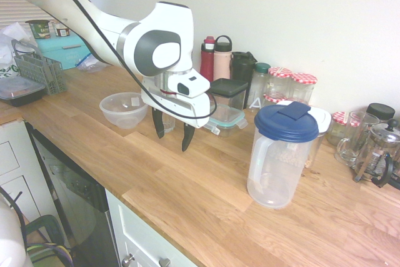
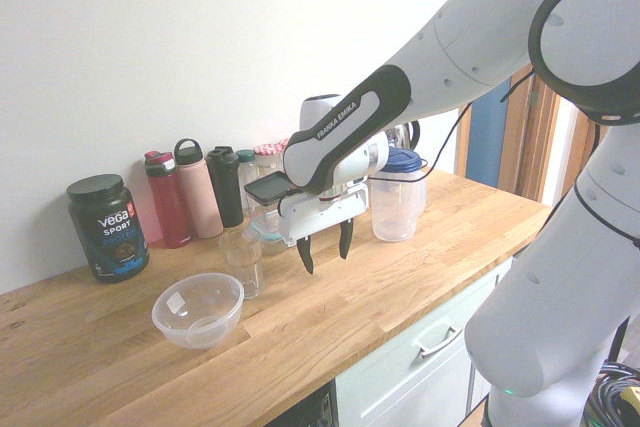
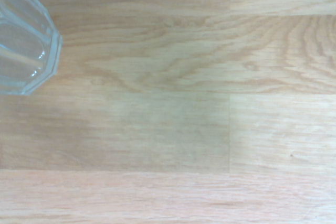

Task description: Pour me some water

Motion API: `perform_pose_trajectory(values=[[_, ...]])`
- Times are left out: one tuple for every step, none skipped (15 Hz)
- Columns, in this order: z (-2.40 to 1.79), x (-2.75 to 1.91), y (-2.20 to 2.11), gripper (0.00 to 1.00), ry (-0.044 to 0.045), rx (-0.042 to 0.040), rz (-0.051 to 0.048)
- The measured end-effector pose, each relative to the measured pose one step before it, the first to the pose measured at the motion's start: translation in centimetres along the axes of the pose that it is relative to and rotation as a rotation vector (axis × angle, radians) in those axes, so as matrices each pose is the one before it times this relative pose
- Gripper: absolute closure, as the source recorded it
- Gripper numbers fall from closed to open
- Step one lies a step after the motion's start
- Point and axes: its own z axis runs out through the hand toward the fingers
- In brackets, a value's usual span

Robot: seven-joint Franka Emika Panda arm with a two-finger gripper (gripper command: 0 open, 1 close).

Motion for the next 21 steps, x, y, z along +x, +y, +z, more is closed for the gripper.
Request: perform_pose_trajectory(values=[[0.000, 0.043, 0.038, 0.00, 0.00023, -0.00025, 0.00110], [-0.040, 0.115, 0.126, 0.00, -0.00019, -0.00034, 0.00087], [-0.230, -0.015, 0.069, 0.00, 0.00089, 0.00084, -0.00125], [-0.623, -0.119, 0.105, 0.00, 0.00295, 0.00193, -0.00139], [-1.137, -0.184, 0.190, 0.00, 0.00860, 0.00693, -0.00238], [-1.582, -0.236, 0.398, 0.00, 0.01099, 0.00959, -0.00222], [-1.798, -0.220, 0.632, 0.00, 0.00689, 0.00695, -0.00336], [-2.140, -0.146, 0.759, 0.00, 0.00535, 0.00902, -0.00627], [-2.076, 0.001, 0.818, 0.00, 0.00683, 0.01309, -0.00804], [-2.034, 0.146, 0.962, 0.00, 0.00905, 0.01577, -0.00998], [-1.894, 0.269, 1.223, 0.00, 0.00772, 0.01604, -0.01173], [-1.751, 0.352, 1.512, 0.00, 0.00335, 0.01198, -0.01124], [-1.319, 0.307, 1.545, 0.00, 0.00378, 0.00449, -0.00805], [-1.060, 0.261, 1.557, 0.00, 0.00559, 0.00001, -0.00736], [-0.793, 0.274, 1.537, 0.00, 0.00535, -0.00621, -0.00888], [-0.524, 0.493, 1.754, 0.00, 0.00796, -0.01065, -0.00761], [-0.291, 0.801, 2.131, 0.00, 0.00812, -0.00631, -0.00717], [-0.015, 0.793, 2.043, 0.00, -0.00123, 0.00579, -0.00639], [0.104, 0.737, 1.767, 0.00, -0.00169, 0.01841, -0.01255], [0.326, 0.731, 1.255, 0.00, 0.01369, 0.02069, -0.00951], [0.778, 0.637, 1.150, 0.00, 0.02998, 0.01989, 0.00682]])
